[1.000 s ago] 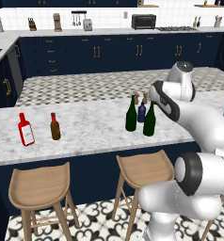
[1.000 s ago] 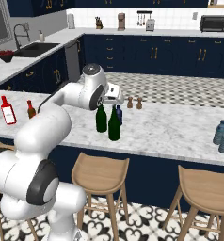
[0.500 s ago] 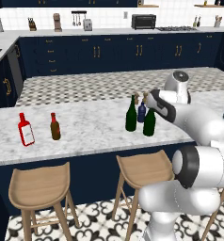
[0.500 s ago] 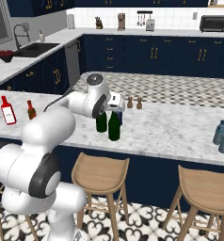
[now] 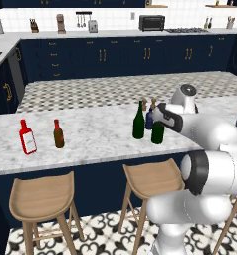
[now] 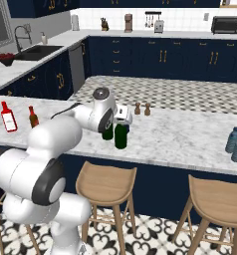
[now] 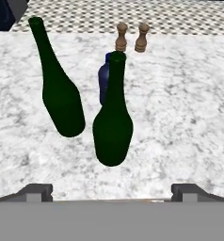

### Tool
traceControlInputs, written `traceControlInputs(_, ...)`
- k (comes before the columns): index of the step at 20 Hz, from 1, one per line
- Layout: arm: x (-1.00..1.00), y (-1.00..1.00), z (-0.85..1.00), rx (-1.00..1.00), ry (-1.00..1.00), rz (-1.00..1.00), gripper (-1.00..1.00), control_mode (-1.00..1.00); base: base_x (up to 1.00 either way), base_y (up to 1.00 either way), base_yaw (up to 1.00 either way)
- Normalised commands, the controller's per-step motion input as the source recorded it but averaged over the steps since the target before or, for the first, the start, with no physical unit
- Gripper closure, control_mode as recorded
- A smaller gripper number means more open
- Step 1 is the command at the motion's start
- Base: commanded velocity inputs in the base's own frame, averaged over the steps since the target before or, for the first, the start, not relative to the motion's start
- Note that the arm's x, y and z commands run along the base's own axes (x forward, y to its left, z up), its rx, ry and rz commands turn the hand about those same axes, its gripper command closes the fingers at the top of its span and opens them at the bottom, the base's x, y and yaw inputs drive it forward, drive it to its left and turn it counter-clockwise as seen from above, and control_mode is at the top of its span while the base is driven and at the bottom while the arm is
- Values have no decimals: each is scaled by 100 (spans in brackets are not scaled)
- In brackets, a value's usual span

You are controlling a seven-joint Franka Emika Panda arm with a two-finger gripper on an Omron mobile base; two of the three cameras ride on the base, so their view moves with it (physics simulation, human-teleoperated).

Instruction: Move the plastic bottles in the middle to the plastics group, and the glass bottles in the middle to the glass group.

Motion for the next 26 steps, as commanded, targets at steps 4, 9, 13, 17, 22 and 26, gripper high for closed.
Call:
traceControlInputs(4,24,0,-8,0,-4,0,-100,-100,0,0,0)
traceControlInputs(9,19,0,-2,0,-3,0,-100,-100,0,0,0)
traceControlInputs(13,16,0,-20,0,0,0,-100,-100,0,0,0)
traceControlInputs(17,24,0,-16,0,0,0,-100,-100,0,0,0)
traceControlInputs(22,17,0,-11,0,0,0,-100,-100,0,0,0)
traceControlInputs(26,5,0,-18,0,0,0,-100,-100,0,0,0)
